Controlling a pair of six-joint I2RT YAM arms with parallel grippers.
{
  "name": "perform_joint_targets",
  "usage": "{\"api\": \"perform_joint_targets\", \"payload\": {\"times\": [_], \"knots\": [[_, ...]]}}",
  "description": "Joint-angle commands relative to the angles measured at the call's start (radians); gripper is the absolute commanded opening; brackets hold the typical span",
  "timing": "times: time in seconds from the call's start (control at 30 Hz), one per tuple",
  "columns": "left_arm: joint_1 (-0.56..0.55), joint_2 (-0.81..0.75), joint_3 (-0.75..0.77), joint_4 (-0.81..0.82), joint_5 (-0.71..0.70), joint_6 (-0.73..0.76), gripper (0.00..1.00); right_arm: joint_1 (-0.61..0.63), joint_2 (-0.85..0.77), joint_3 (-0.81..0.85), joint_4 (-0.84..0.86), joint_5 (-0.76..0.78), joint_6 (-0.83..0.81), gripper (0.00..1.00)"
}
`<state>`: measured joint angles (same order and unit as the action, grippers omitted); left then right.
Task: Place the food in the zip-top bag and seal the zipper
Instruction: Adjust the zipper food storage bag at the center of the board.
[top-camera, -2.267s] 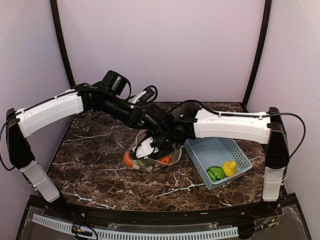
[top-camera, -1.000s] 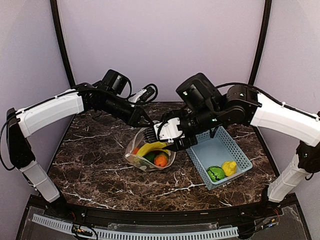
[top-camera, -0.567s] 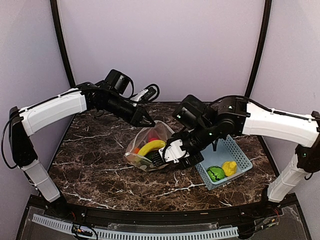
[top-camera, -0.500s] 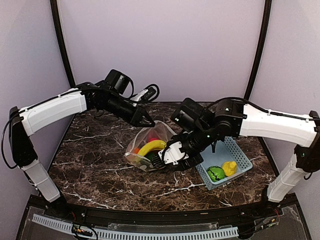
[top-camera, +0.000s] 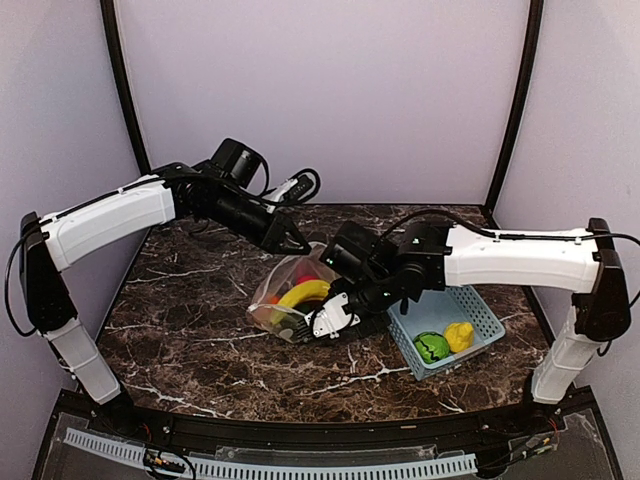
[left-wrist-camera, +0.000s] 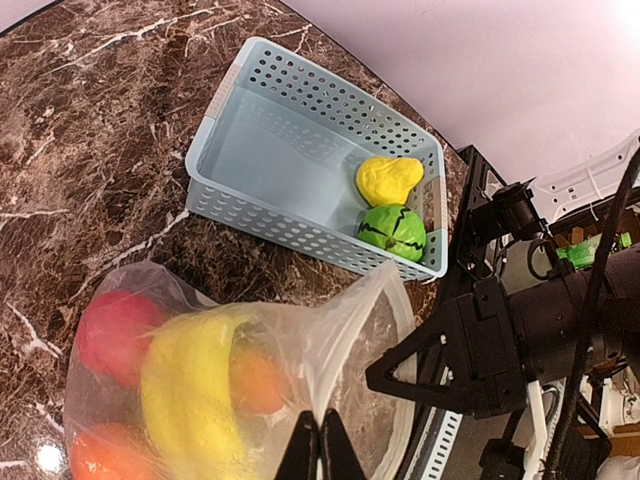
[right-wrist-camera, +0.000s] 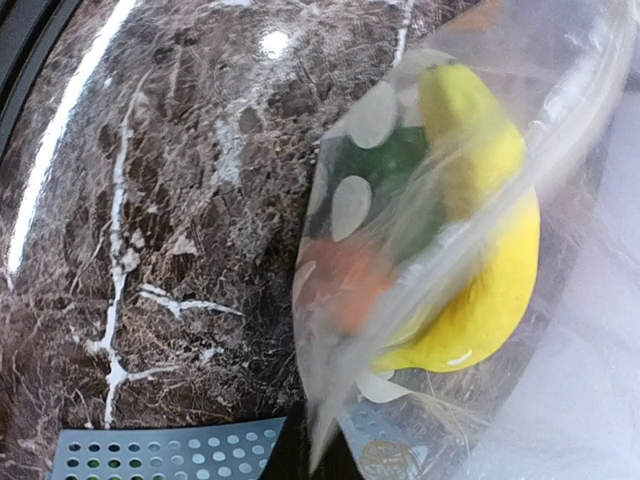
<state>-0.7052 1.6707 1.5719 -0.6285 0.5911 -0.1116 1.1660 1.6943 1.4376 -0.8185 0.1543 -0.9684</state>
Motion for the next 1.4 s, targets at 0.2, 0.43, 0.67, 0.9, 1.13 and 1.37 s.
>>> {"api": "perform_joint_targets", "payload": {"times": [0.2,0.43,0.67,0.9,1.13,1.37], "knots": [[-0.005,0.01,0.041,-0.055,0.035,0.035,0.01,0.002,-0.093,0.175,-0.029,-0.19,-0.004,0.0],[-0.004,0.016,0.038,-0.072,0.041,0.05,0.01,0.0,-0.043,0.129,-0.025,-0.158,0.018,0.0],[-0.005,0.021,0.043,-0.077,0.029,0.056,0.01,-0.018,-0.107,0.184,-0.061,-0.233,0.063,0.33],[-0.005,0.032,0.038,-0.056,0.016,0.061,0.01,-0.139,-0.235,0.167,-0.105,-0.4,0.125,0.51],[-0.005,0.055,0.039,-0.049,0.001,0.079,0.01,-0.409,-0.407,-0.118,-0.047,-0.499,0.172,0.54],[-0.005,0.054,0.015,-0.044,-0.001,0.097,0.01,-0.563,-0.532,-0.368,-0.047,-0.492,0.216,0.54]]}}
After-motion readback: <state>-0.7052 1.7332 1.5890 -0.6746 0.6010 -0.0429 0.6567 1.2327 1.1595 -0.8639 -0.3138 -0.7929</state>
